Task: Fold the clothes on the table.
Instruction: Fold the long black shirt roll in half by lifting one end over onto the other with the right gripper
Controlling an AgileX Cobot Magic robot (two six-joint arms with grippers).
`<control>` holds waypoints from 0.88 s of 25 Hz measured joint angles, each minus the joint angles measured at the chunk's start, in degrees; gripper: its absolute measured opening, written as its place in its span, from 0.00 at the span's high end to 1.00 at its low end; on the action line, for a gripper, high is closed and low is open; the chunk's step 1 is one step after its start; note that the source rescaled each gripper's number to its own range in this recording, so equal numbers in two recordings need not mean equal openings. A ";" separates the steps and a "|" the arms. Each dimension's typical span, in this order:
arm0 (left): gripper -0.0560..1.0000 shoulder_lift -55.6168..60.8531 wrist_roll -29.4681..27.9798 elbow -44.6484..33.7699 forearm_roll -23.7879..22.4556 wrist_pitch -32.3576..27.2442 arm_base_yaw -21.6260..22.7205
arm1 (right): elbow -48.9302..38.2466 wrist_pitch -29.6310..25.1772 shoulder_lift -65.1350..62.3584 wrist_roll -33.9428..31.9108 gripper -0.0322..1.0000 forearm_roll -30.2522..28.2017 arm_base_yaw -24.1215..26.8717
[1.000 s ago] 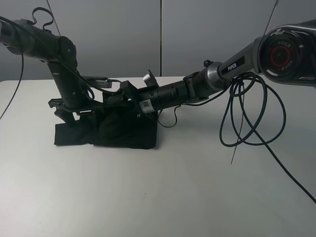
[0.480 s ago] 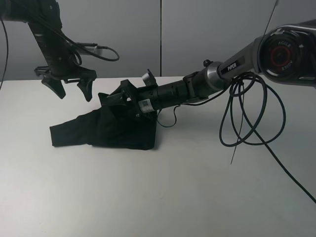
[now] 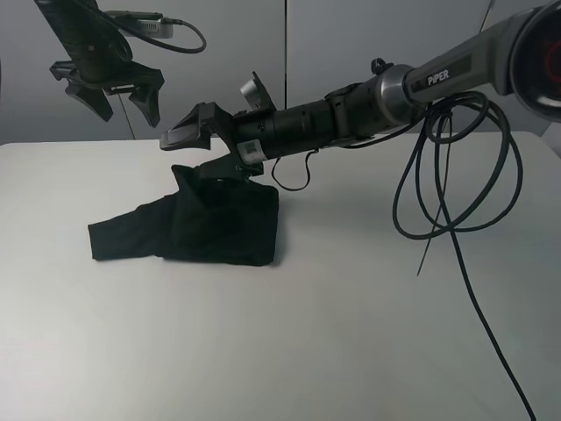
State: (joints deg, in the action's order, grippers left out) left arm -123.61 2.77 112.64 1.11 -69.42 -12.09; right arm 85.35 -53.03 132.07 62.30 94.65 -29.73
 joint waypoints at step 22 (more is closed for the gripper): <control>0.01 0.00 0.63 -0.01 -0.55 -0.21 0.00 | 0.00 10.89 -6.10 -18.43 0.03 -41.85 -7.02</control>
State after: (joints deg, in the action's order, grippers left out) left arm -123.61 3.40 112.63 0.56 -69.64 -12.09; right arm 85.35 -42.13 125.97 43.87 52.80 -36.75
